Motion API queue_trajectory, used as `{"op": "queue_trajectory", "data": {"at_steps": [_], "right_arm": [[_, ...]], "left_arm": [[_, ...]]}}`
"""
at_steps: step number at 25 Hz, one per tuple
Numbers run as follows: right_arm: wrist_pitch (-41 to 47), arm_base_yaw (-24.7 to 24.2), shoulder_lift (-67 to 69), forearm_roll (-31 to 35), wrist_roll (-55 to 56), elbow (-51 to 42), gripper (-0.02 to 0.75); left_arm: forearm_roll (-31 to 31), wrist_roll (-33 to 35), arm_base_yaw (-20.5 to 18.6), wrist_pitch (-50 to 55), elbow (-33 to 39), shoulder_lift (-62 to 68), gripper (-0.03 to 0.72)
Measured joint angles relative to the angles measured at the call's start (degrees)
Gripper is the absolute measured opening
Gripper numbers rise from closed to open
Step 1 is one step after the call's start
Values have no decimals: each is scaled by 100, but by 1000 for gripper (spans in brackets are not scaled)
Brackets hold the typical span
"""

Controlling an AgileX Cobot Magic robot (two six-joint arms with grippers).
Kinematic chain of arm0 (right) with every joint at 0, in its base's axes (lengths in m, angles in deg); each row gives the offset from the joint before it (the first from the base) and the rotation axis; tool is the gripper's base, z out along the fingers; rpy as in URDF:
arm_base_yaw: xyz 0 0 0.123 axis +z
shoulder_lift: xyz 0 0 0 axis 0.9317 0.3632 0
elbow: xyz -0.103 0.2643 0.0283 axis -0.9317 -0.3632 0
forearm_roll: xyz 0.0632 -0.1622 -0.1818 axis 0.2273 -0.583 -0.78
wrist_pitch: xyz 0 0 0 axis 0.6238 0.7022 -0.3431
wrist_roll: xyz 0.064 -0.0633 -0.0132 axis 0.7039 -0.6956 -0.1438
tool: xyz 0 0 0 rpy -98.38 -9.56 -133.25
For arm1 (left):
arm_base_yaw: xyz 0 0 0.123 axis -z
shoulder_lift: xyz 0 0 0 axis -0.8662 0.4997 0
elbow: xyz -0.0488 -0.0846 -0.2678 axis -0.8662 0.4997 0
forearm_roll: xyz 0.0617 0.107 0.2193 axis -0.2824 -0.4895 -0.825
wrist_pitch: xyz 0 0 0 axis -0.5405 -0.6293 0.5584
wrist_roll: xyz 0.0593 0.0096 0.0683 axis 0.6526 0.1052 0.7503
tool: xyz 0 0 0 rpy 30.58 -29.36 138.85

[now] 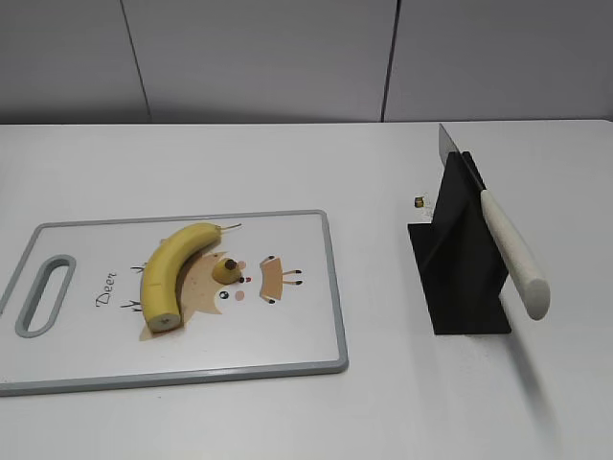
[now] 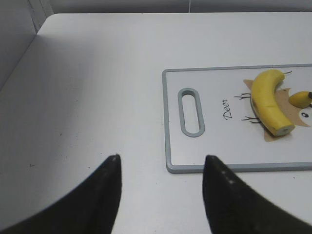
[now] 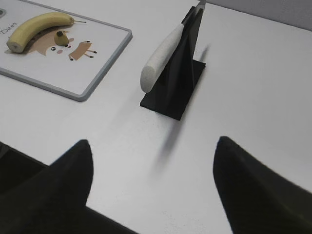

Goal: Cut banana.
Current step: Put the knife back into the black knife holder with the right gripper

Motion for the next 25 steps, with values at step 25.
{"op": "queue_trajectory", "data": {"at_steps": [25], "right_arm": [[25, -1723, -162, 128, 0, -6, 562]], "left_arm": [[-5, 0, 0, 0, 0, 0, 529]]}}
